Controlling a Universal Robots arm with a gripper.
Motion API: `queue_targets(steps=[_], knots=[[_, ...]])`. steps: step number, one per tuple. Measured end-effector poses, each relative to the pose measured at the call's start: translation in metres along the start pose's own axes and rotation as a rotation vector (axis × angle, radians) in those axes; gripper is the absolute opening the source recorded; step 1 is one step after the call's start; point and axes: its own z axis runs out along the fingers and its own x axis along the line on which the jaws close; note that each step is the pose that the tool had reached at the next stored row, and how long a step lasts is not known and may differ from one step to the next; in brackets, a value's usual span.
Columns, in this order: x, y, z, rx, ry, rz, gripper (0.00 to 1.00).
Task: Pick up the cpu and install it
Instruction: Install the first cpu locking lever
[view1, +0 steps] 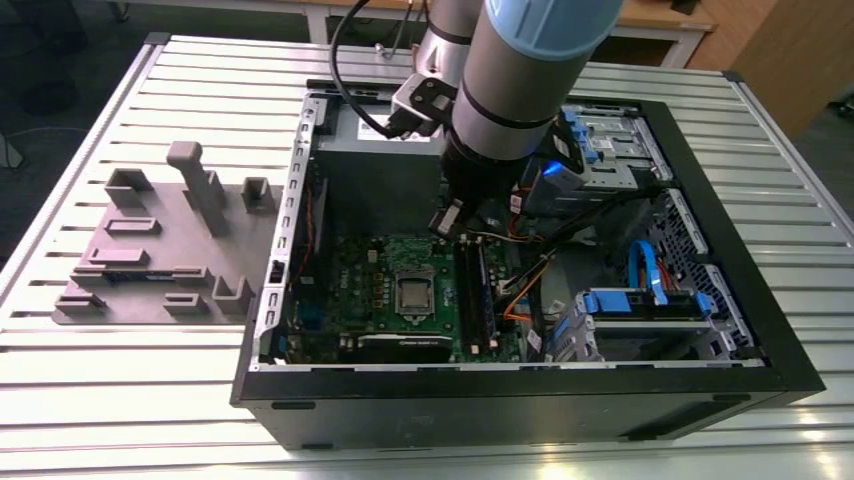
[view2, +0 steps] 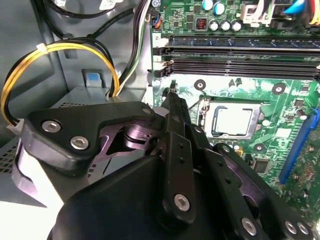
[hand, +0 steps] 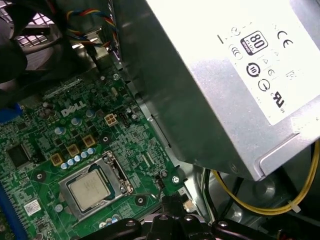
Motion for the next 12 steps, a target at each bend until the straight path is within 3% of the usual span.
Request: queue_targets(steps=[7, 12], knots=[[0.0006, 0.0030, 0.0054, -0.0036, -0.0050, -0.002, 0.10], [0.0044, 0.0040, 0.0052, -0.0054, -0.0035, -0.015, 0.10]])
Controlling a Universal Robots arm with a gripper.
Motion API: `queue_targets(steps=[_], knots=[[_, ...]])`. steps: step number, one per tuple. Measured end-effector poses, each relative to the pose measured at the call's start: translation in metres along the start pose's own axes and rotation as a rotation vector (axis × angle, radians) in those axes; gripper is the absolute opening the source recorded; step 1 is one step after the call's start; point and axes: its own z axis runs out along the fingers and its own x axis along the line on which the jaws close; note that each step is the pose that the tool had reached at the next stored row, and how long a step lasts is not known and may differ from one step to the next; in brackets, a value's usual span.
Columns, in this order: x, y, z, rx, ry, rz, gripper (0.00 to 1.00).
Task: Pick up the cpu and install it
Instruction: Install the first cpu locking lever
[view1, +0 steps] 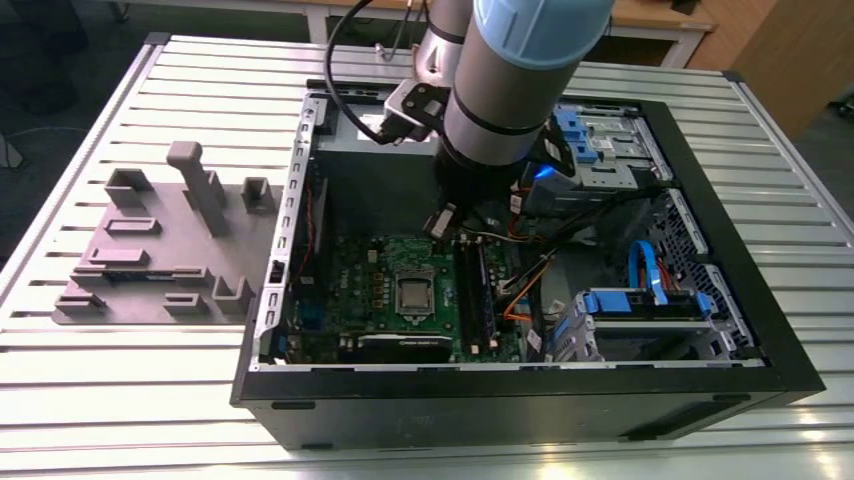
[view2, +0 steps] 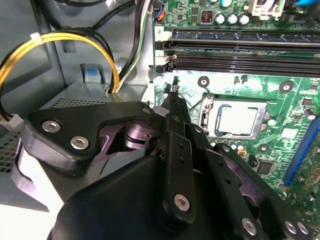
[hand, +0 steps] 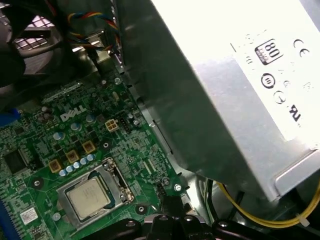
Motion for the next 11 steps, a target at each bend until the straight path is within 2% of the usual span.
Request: queue_targets(steps=[11], knots=[[0.0108, -0.0061, -0.0022, -0.0019, 0.0019, -0.014, 0.10]])
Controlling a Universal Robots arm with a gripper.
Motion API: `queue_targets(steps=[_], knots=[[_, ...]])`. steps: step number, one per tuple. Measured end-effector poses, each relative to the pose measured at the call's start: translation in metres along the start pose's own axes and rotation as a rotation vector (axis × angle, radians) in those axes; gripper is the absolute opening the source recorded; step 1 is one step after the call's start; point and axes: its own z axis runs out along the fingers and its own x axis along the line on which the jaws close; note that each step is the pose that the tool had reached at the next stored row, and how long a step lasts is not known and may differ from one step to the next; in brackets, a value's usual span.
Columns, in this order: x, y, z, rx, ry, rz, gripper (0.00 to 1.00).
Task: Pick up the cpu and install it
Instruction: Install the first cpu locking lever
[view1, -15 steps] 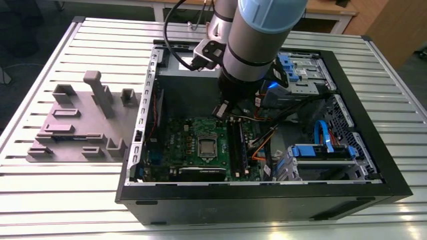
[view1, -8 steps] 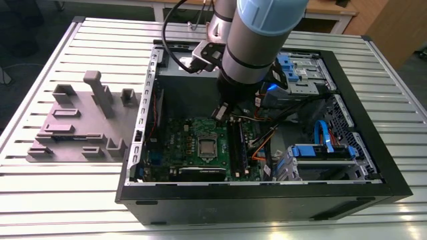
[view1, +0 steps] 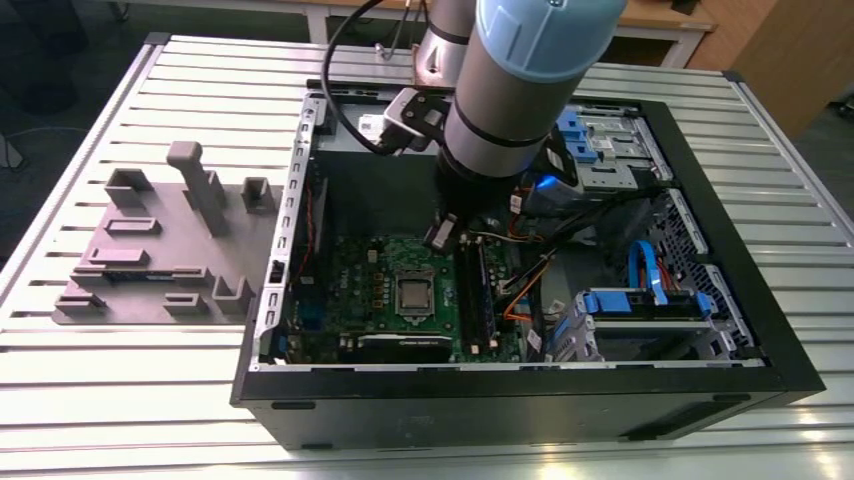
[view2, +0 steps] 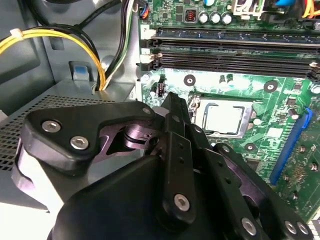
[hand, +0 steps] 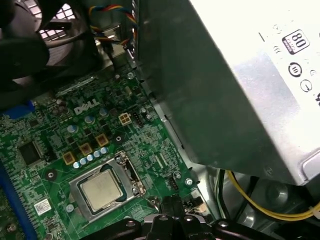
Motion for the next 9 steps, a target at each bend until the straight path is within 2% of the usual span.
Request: queue_targets(steps=[9], knots=[[0.0027, -0.0004, -0.0009, -0.0041, 0.0042, -0.032, 0.10]])
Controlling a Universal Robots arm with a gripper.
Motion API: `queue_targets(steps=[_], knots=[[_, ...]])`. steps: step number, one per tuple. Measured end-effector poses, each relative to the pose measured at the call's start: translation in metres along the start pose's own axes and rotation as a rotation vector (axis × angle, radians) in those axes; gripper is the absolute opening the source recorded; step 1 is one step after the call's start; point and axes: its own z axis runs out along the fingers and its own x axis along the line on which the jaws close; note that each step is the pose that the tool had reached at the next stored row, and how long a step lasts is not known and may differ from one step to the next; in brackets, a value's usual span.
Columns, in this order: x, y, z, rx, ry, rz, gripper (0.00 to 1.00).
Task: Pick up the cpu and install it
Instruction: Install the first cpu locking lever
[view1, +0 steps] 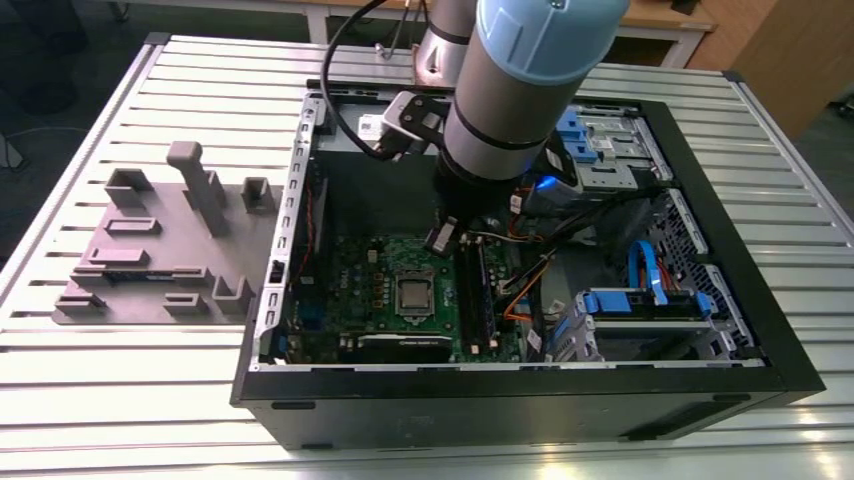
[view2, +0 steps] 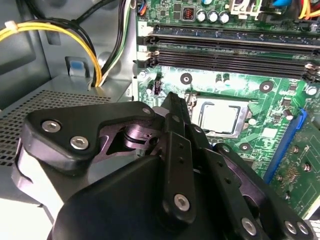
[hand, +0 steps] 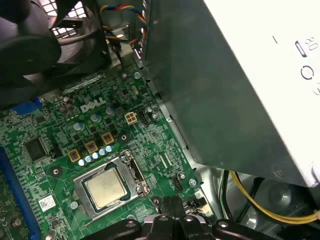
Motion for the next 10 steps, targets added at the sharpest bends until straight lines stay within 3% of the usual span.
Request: queue_targets(steps=[5, 10], knots=[[0.0003, 0.0011, -0.0016, -0.0037, 0.0051, -0.038, 0.10], [0.0004, 0.0013, -0.0019, -0.0040, 0.0054, -0.047, 0.10]])
